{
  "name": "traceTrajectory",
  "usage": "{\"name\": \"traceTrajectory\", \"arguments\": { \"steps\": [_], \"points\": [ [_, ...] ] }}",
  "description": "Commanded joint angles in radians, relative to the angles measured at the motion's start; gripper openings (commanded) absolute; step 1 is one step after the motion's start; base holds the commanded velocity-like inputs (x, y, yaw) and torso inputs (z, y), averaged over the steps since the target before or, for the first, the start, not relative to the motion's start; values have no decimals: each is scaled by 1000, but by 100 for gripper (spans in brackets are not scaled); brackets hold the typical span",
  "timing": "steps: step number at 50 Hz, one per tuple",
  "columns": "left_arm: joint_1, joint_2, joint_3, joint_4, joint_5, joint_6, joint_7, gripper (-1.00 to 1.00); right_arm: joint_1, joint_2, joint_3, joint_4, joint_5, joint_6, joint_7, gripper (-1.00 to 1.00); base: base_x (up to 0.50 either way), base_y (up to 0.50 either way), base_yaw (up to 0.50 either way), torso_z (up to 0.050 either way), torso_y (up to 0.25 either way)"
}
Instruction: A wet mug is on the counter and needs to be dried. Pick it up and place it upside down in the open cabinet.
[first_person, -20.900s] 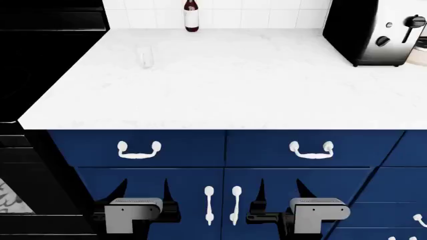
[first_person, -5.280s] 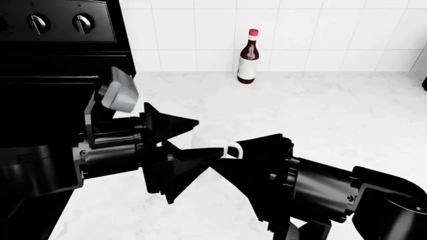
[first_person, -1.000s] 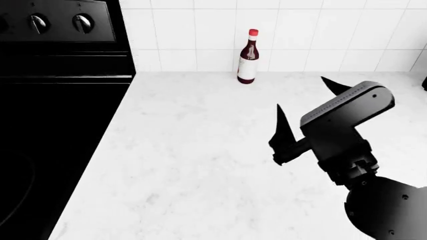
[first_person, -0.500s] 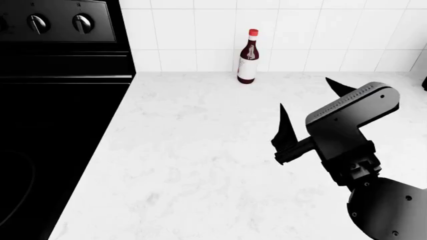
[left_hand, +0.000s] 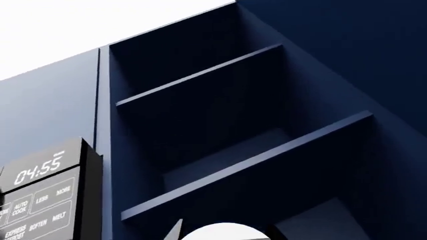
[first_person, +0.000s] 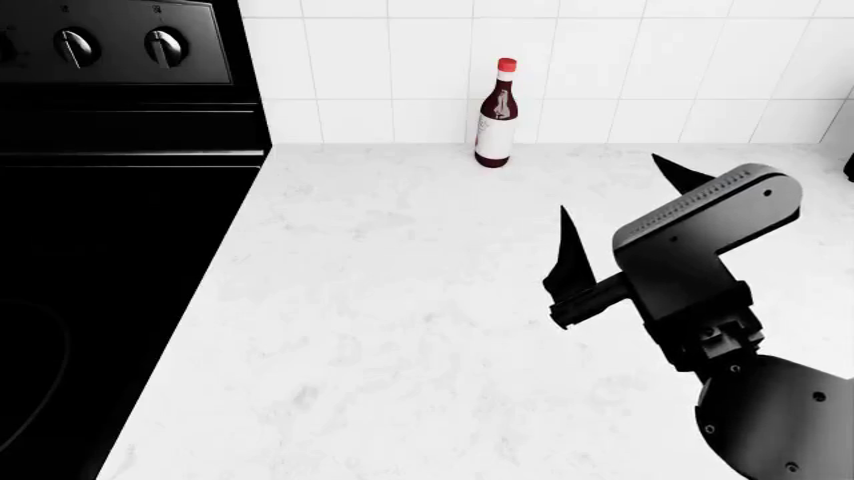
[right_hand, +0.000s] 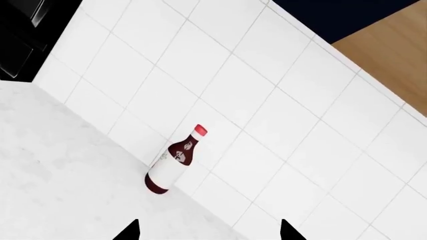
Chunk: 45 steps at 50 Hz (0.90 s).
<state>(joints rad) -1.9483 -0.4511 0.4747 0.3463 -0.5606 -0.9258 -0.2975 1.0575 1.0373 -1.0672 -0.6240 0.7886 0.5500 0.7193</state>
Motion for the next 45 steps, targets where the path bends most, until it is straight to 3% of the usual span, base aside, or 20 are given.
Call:
{"name": "traceTrajectory", "arguments": {
  "steps": [1, 20, 31, 37, 45],
  "points": [
    [-57, 40, 28, -172, 53, 51, 15, -100, -8, -2, -2, 2, -8, -6, 2, 100, 0, 0, 0, 0, 0],
    [-199, 235, 18, -877, 101, 279, 152, -100, -16, -8, -9, 2, -26, -11, -2, 100, 0, 0, 0, 0, 1],
    [-405, 387, 26, -1490, 177, 533, 278, -100, -25, -1, -13, -7, -36, -20, -4, 100, 0, 0, 0, 1, 0],
    [-408, 450, -204, -1562, 440, 508, 345, -100, -41, 9, -17, -13, -45, -32, 2, 100, 0, 0, 0, 0, 2],
    [-408, 451, -149, -1617, 379, 471, 322, -100, -83, 28, -29, -16, -72, -69, 17, 100, 0, 0, 0, 0, 0]
  ]
}}
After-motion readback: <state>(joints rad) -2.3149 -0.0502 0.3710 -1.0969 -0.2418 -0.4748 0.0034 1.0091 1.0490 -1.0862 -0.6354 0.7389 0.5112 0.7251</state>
